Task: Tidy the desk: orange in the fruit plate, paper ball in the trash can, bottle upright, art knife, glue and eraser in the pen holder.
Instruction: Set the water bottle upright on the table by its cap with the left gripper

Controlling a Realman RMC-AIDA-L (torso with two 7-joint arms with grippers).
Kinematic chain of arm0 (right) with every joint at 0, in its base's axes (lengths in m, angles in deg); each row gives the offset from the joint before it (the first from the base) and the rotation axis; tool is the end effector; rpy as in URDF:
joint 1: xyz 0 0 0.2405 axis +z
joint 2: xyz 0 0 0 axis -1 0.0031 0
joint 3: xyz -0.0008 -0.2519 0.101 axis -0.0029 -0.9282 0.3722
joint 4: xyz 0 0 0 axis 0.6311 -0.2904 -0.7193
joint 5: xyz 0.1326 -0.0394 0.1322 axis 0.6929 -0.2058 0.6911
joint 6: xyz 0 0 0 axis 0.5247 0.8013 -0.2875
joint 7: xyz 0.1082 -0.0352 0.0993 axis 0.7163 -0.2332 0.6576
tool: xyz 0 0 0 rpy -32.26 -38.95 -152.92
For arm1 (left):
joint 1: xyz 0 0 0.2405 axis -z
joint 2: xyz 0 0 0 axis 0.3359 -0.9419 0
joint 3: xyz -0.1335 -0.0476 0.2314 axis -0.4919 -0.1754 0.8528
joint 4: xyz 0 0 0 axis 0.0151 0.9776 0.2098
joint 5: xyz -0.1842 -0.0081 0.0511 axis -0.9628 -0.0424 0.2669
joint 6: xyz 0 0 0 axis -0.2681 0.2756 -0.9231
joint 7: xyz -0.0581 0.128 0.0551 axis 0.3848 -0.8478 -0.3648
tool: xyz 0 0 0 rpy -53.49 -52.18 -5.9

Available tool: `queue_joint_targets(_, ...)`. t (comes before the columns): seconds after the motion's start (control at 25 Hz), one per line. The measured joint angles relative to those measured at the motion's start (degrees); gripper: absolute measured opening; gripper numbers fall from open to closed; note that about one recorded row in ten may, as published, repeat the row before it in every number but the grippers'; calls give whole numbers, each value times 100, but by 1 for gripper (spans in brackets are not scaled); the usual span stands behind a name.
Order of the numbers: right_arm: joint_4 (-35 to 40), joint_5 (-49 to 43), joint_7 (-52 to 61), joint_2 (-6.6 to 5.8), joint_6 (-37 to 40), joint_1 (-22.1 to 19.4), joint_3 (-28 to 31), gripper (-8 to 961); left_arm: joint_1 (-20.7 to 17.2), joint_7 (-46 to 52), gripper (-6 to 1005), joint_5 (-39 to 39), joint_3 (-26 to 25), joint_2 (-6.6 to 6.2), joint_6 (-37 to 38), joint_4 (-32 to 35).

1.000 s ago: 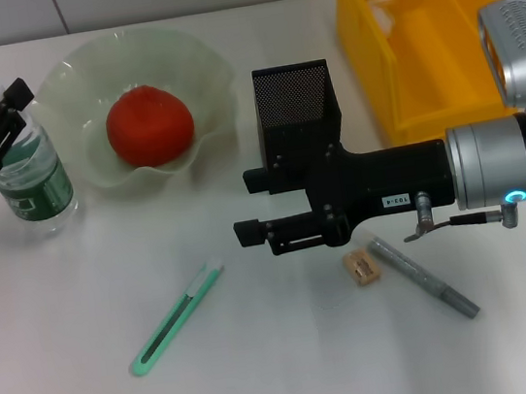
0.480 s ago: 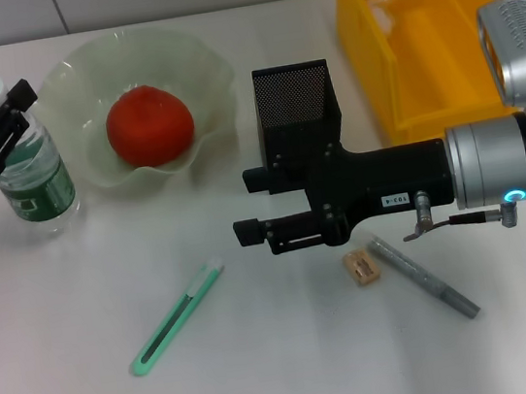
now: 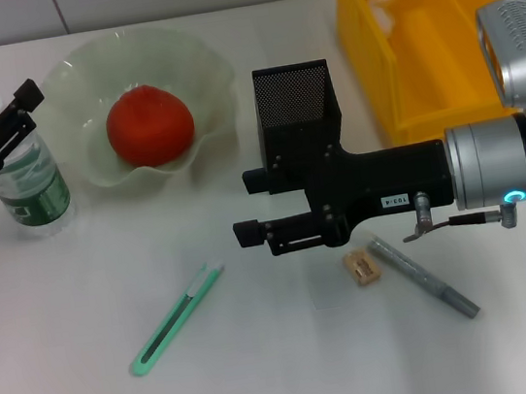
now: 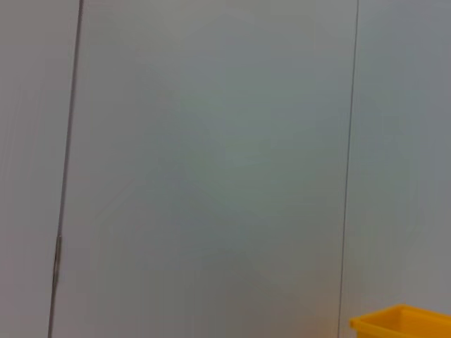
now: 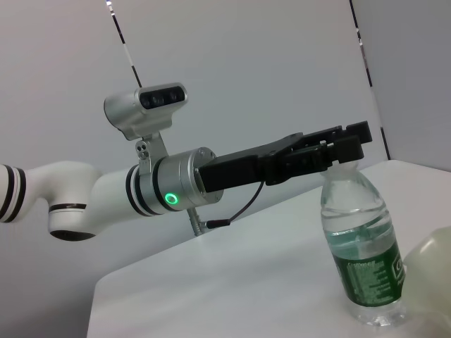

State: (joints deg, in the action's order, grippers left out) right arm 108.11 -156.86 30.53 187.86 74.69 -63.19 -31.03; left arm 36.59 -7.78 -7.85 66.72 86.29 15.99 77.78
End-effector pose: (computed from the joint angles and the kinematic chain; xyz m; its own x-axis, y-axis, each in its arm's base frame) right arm 0.1896 0.3035 -0.0738 0.7897 -0.3279 -0.5186 -0.3542 -0.9338 0.0511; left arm -0.3121 0.3089 0.0421 0.6635 0.0329 0.7475 0.6042 -0.6128 -0.5094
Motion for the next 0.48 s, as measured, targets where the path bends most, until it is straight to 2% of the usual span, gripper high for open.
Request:
queue_joint_targets(0.24,-5,0,0,0,1,0,0,728,0,-2,674,-36,-34,14,92,38)
queue_joint_targets(0.48,-5,0,0,0,-6,-1,0,728,4,17,688,-74,-258,-11,568,128)
